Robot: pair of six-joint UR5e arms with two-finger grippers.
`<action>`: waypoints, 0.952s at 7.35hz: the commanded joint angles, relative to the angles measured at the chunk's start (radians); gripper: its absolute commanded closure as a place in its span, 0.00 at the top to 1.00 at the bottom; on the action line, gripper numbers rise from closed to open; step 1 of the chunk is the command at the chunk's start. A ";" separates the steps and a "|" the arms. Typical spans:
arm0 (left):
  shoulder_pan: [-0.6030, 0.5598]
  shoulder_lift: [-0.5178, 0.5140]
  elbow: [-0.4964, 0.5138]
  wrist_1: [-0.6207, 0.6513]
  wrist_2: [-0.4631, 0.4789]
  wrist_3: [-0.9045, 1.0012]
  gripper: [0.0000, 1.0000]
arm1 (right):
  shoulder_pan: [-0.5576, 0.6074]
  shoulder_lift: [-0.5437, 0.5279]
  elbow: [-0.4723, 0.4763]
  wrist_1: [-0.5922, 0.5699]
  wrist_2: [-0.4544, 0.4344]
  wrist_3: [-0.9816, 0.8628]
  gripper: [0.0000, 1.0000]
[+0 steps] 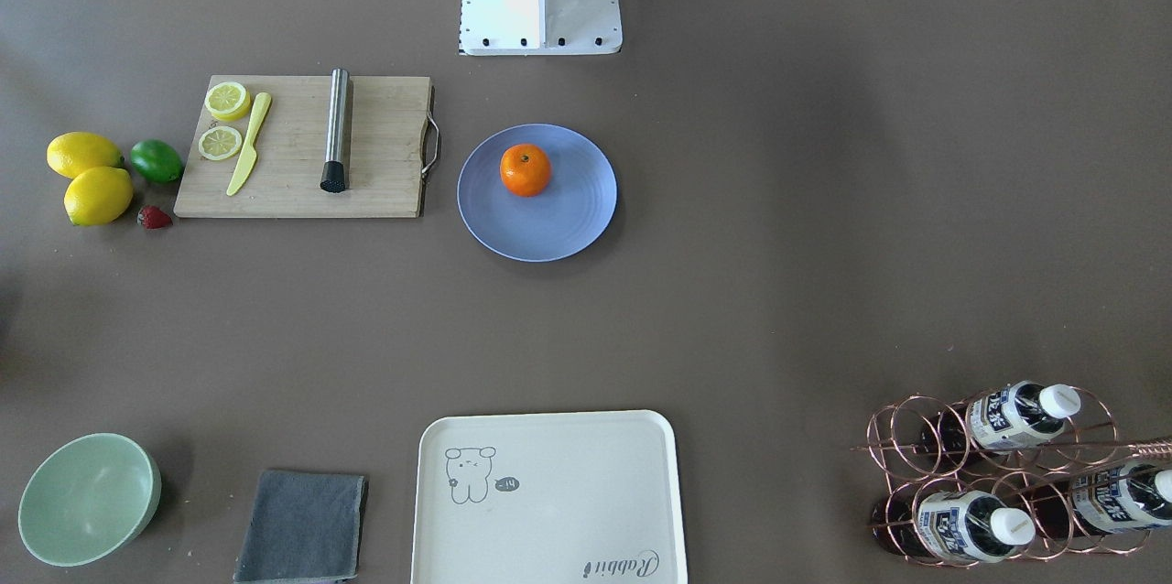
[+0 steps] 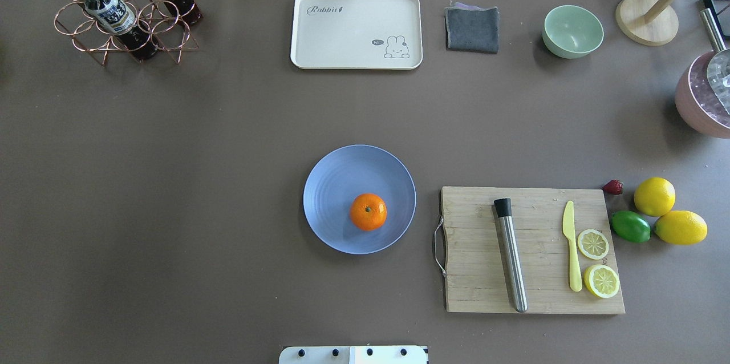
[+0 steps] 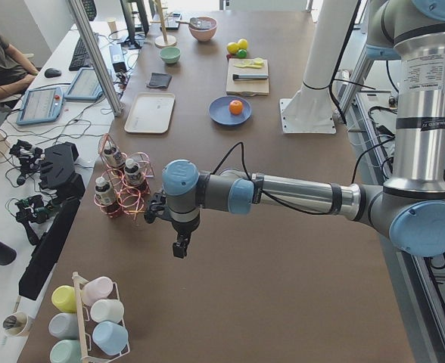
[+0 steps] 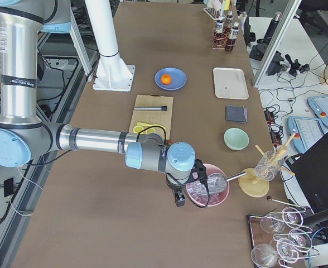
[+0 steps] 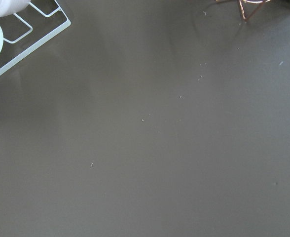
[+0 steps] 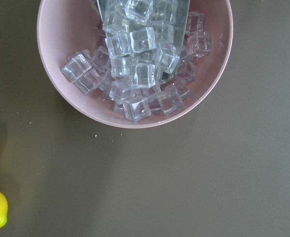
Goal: Pick orange to plate
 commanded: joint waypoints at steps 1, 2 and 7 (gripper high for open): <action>-0.019 0.007 0.060 -0.029 0.034 0.018 0.98 | 0.014 -0.015 0.005 0.002 0.001 -0.005 1.00; -0.030 0.023 0.065 -0.030 0.032 0.018 0.98 | 0.014 -0.026 0.006 0.003 0.001 -0.005 1.00; -0.059 0.041 0.079 -0.032 -0.092 0.020 0.98 | 0.017 -0.007 0.017 -0.006 -0.019 0.010 1.00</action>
